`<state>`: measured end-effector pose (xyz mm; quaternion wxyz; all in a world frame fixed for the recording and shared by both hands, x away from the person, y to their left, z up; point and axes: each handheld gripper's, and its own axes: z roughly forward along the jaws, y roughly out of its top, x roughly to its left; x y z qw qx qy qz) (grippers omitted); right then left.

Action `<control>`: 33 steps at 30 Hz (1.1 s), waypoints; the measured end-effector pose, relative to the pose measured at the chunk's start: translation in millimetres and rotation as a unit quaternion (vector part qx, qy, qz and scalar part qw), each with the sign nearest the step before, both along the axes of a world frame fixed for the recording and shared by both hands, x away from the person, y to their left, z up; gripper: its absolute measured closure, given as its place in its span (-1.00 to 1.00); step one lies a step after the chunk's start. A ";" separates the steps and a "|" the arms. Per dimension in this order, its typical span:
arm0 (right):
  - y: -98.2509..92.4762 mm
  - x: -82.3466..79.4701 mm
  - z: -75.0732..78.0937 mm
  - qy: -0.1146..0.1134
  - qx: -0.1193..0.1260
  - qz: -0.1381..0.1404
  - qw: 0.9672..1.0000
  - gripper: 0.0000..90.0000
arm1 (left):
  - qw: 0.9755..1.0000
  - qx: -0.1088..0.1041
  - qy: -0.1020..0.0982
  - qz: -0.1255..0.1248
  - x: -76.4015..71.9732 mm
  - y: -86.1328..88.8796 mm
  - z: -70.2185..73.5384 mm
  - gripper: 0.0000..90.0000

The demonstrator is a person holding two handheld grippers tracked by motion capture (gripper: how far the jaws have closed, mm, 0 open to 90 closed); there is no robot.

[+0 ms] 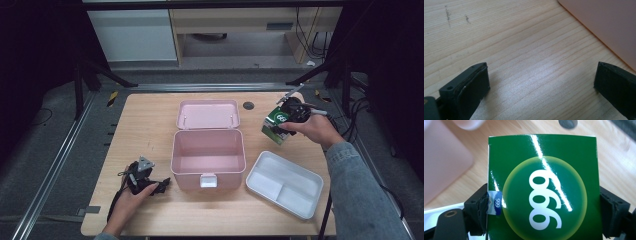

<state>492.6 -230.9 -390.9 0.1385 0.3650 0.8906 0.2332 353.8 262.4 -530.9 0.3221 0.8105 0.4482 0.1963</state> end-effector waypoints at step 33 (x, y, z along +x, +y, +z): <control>91.2 -40.6 110.4 -0.054 0.002 0.152 0.987 -0.63 | 1.000 0.001 0.001 -0.001 0.1 0.1 0.3 -1.00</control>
